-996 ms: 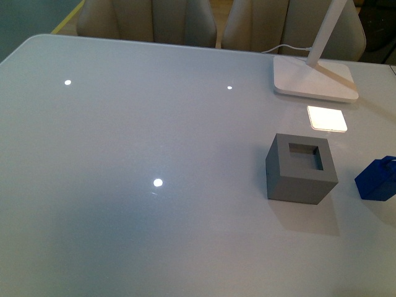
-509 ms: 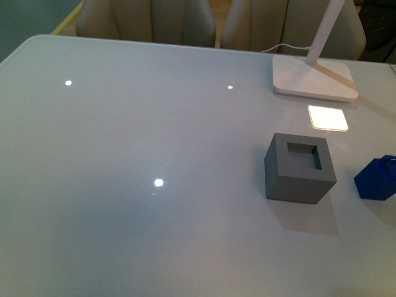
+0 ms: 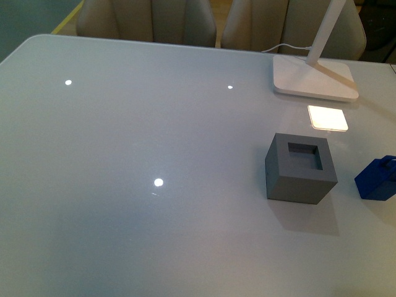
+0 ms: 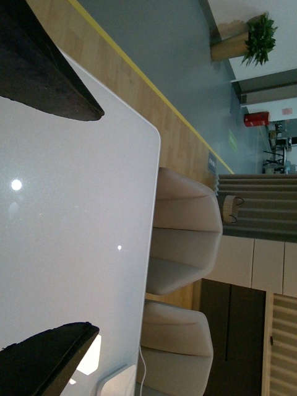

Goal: Insert blue part into gray base

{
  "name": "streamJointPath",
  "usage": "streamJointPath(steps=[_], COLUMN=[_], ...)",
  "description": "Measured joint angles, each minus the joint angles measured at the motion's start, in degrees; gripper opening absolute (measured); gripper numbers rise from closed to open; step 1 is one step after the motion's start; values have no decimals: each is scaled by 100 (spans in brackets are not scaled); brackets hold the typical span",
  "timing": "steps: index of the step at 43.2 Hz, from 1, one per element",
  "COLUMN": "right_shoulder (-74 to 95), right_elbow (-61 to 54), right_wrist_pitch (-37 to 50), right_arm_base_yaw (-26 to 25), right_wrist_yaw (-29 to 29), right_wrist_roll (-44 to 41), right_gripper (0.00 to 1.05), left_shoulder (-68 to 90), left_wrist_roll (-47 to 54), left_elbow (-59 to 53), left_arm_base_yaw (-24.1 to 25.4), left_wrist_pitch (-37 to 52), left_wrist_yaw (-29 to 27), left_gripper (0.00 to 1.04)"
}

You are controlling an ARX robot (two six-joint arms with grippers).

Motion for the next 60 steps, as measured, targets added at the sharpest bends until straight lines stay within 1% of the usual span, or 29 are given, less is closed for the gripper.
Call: streamJointPath(steps=[2,5,10,16,26,45,54,55,58,60], right_shoulder=[122,232,461,785,957,1128,1163,1163,1163,1163], right_elbow=[105,181,308,372,452,651,651,651,647,640], right_wrist_pitch=[-35,-101,-205,-404,-431,-529,-518,-516,-496,-481], right_arm_base_yaw=[205,382,529,540,540,507,509,509,507,507], right_wrist_yaw=[39,109,208,332,485,573,601,603,621,629], right_wrist_roll=[177,348,535,590,435,170,105,101,79,61], right_gripper=[96,96,96,96,96,95,65,63,50,47], left_shoulder=[0,0,0,0,0,0,0,0,0,0], left_wrist_roll=[2,2,2,2,2,2,2,2,2,2], left_elbow=[0,0,0,0,0,0,0,0,0,0], left_arm_base_yaw=[0,0,0,0,0,0,0,0,0,0], left_wrist_pitch=[0,0,0,0,0,0,0,0,0,0], left_wrist_yaw=[0,0,0,0,0,0,0,0,0,0], left_gripper=[97,97,97,97,97,97,97,97,97,97])
